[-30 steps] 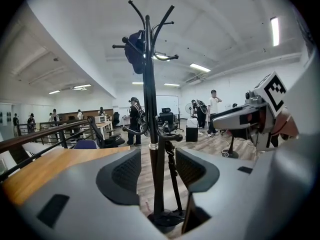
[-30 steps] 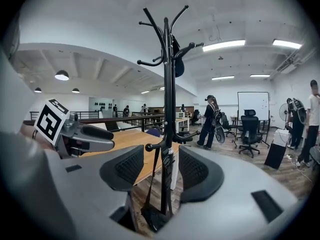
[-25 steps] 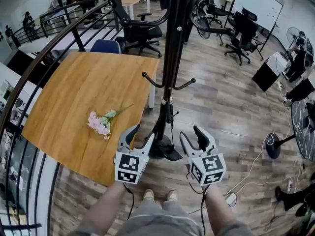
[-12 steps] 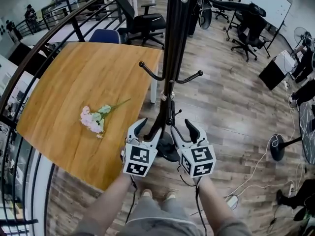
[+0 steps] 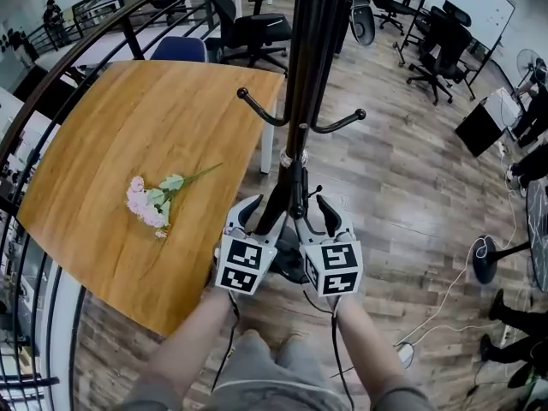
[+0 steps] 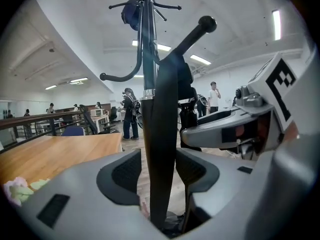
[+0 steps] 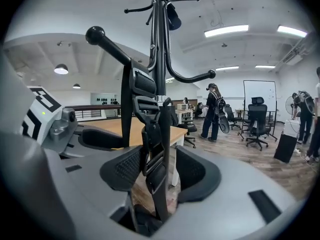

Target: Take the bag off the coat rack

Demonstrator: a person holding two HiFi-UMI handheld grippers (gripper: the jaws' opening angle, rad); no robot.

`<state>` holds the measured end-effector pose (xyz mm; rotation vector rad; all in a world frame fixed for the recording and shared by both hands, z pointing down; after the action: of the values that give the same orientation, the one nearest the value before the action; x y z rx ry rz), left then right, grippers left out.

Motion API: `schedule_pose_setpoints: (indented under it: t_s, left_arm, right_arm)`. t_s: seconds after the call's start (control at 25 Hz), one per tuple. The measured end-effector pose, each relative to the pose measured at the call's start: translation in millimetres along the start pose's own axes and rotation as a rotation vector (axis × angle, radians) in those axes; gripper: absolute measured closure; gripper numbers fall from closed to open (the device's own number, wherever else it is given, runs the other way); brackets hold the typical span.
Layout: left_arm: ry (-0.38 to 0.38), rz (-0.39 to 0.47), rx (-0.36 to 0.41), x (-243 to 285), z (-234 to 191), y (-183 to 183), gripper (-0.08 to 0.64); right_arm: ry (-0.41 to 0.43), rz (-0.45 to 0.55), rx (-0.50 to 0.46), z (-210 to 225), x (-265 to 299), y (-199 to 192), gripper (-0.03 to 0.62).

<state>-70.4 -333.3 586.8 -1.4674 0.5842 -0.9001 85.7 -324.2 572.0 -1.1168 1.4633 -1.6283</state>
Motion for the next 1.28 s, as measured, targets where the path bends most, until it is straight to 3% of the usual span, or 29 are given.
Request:
schedule_pose_setpoints:
  t_s: [0.2,0.32,0.44,0.52,0.64,0.76,0.8,1.0,1.28]
  left_arm:
    - [0.041,-0.001,0.062,3.1,7.1,10.7,0.365]
    - [0.079,0.004,0.130,1.7,15.6,6.7,0.361]
    - [0.072,0.020,0.150,3.6,20.9,2.9,0.339]
    - [0.067,0.030,0.136,5.4,19.5,4.3,0.352]
    - [0.075,0.030,0.101,5.7,15.0,7.2,0.442]
    - [0.066,0.018,0.086,3.5,14.1,6.5,0.463]
    - [0.058,0.012,0.085,2.7,13.9,5.5,0.533]
    - [0.025,-0.030,0.044,-4.2,7.7,1.4,0.541]
    - [0.031,-0.066,0.018,-32.7,3.9,34.3,0.543]
  right_arm:
    - [-0.008,0.028,-0.010,-4.1,1.9,4.3,0.420]
    - [-0.024,0.045,-0.025,-7.0,1.6,1.0,0.468]
    - [-0.020,0.052,-0.024,-7.4,1.4,-2.6,0.506]
    - [-0.018,0.052,-0.023,-6.5,0.8,-2.4,0.517]
    - [-0.020,0.053,-0.023,-6.5,-1.5,-0.3,0.526]
    - [-0.012,0.043,-0.009,-9.1,-4.8,-2.3,0.532]
    - [-0.007,0.038,0.002,-9.8,-5.8,-3.8,0.534]
    - [-0.026,0.040,0.039,-8.3,-14.8,-0.8,0.535]
    - [-0.028,0.049,0.055,-3.0,-43.3,43.8,0.535]
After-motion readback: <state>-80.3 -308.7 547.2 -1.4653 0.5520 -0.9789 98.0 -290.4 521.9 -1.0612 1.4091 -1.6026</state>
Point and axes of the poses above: the fingertips, and each gripper's own axes: x forward along the fingers, z to its right, y out of its top, the point moved 10 cm from there along -x, backward along the fingers, and after that the axes turned 10 degrees about z, right-handed, at the moved point
